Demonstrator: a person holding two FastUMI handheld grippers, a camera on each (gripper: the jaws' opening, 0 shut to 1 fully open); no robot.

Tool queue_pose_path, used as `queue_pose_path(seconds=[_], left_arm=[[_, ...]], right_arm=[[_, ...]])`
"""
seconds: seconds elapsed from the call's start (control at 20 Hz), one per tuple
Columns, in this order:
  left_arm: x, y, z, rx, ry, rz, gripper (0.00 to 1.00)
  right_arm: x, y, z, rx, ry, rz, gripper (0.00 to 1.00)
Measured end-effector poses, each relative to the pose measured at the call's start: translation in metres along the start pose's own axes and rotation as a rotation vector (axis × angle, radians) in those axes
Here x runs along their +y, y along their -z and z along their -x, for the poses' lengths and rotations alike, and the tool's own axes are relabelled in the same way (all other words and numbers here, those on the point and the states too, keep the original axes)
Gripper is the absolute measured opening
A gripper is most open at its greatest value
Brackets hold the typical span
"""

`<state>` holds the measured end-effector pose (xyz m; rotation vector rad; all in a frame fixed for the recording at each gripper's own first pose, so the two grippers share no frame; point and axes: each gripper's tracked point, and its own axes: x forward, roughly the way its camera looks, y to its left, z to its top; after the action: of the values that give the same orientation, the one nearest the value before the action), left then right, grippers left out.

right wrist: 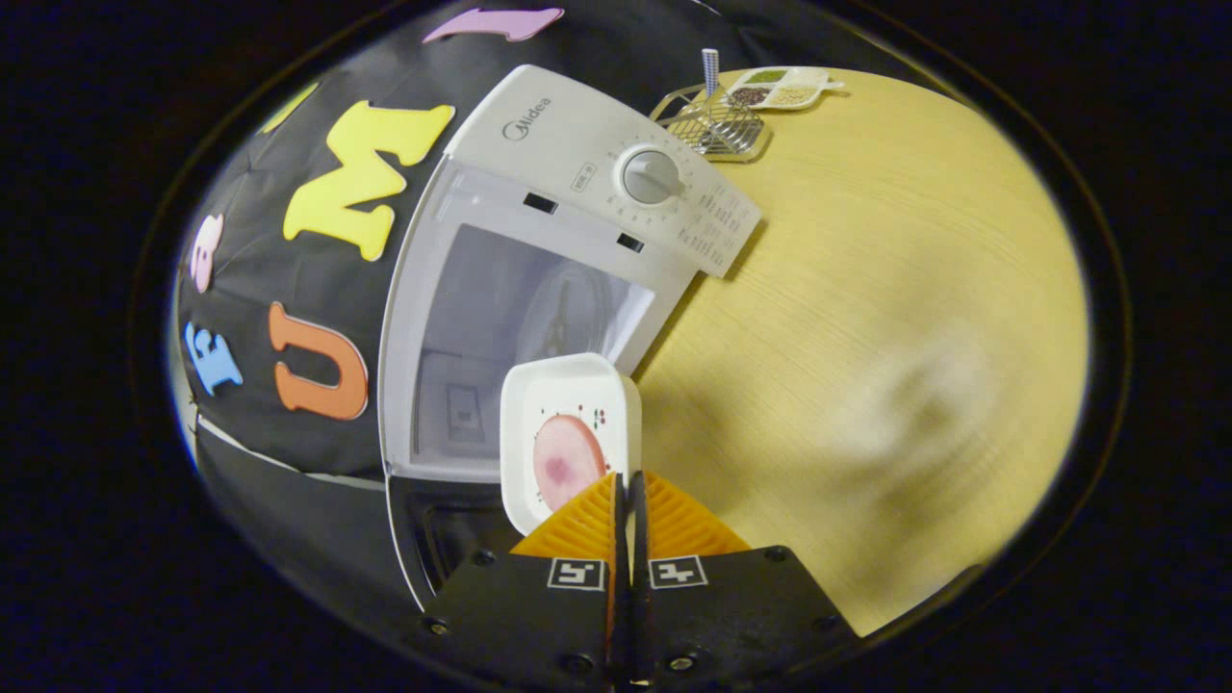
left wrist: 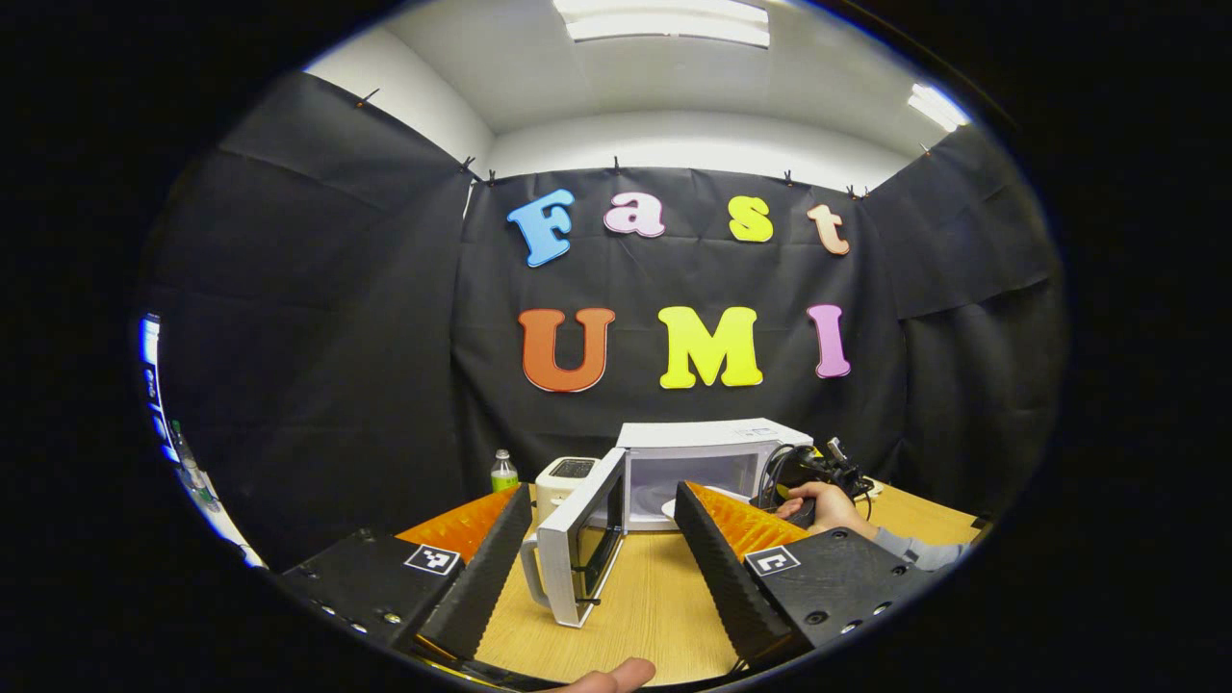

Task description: Open the microwave oven with the left hand, put the food in, and close the microwave oven.

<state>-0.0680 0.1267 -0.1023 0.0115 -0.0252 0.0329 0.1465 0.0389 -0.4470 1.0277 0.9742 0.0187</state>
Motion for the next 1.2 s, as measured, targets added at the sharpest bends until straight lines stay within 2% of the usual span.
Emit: queue_pose_path(seconds=[0.05,0.15,0.45,0.5,0.55,0.7,0.9,0.95,1.2], left_arm=[[0.001,0.002,-0.002,0.008,0.003,0.000,0.92],[0.003,0.009,-0.006,0.024,0.005,-0.006,0.92],[0.019,0.026,-0.024,0.064,-0.020,0.013,0.92],[0.023,0.025,-0.026,0.057,-0.027,0.014,0.92],[0.028,0.023,-0.028,0.048,-0.037,0.009,0.92],[0.043,0.026,-0.040,0.036,-0.076,0.013,0.92],[0.058,0.039,-0.054,0.075,-0.115,-0.009,0.92],[0.061,0.044,-0.057,0.091,-0.125,-0.011,0.92],[0.060,0.058,-0.065,0.130,-0.134,-0.008,0.92]], right_arm=[[0.000,0.007,-0.001,-0.034,-0.002,-0.032,0.00],[0.001,0.012,-0.005,-0.089,-0.012,-0.086,0.04],[0.031,0.020,-0.053,-0.193,-0.009,-0.204,0.00],[0.034,0.020,-0.061,-0.209,-0.002,-0.205,0.05],[0.035,0.019,-0.072,-0.218,0.011,-0.207,0.00],[0.032,0.004,-0.108,-0.244,0.057,-0.257,0.00],[0.026,-0.028,-0.132,-0.331,0.088,-0.300,0.00],[0.026,-0.029,-0.136,-0.337,0.093,-0.306,0.07],[0.038,-0.012,-0.169,-0.281,0.062,-0.313,0.08]])
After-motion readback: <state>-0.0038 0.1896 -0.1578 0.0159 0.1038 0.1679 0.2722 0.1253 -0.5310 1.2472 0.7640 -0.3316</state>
